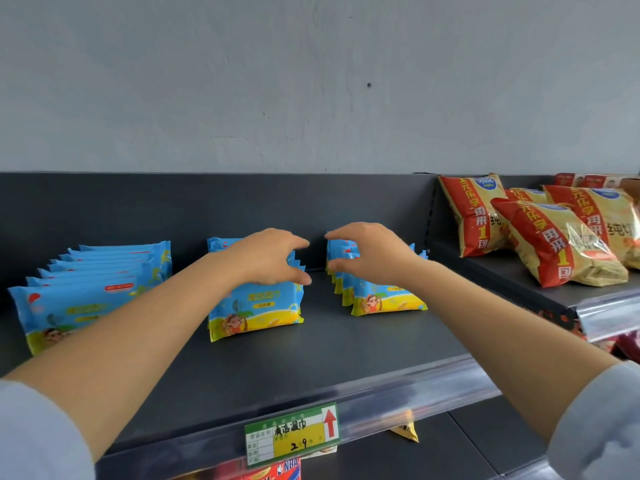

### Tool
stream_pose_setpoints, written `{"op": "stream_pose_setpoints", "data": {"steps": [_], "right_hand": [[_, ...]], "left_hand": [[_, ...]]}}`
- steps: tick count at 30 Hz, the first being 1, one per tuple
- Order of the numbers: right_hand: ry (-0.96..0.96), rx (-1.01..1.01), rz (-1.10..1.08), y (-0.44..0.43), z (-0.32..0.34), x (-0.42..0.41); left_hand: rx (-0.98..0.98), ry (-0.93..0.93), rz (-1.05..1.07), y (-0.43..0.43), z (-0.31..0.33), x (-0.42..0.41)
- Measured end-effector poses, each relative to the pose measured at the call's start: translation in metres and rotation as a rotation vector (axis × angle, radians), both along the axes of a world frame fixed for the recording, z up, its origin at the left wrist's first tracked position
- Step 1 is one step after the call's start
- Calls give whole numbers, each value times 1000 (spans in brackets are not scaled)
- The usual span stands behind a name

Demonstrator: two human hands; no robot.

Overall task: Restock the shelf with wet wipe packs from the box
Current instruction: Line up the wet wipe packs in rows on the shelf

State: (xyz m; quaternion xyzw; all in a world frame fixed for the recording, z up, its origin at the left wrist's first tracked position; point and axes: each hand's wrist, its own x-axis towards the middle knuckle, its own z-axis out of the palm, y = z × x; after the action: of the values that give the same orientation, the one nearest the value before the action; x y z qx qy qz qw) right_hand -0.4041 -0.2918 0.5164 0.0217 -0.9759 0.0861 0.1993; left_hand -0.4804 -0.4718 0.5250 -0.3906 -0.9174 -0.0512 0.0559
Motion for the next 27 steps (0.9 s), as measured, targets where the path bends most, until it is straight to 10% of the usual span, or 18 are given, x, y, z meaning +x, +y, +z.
{"op": "stream_pose_setpoints", "data": {"steps": [16, 27], "right_hand": [[-293, 85, -127, 130, -25, 23], [-161, 3, 69, 149, -40, 7]], "left_hand": [[-95, 66, 14, 122, -22, 24], [72, -48, 204, 139, -36, 28]]}}
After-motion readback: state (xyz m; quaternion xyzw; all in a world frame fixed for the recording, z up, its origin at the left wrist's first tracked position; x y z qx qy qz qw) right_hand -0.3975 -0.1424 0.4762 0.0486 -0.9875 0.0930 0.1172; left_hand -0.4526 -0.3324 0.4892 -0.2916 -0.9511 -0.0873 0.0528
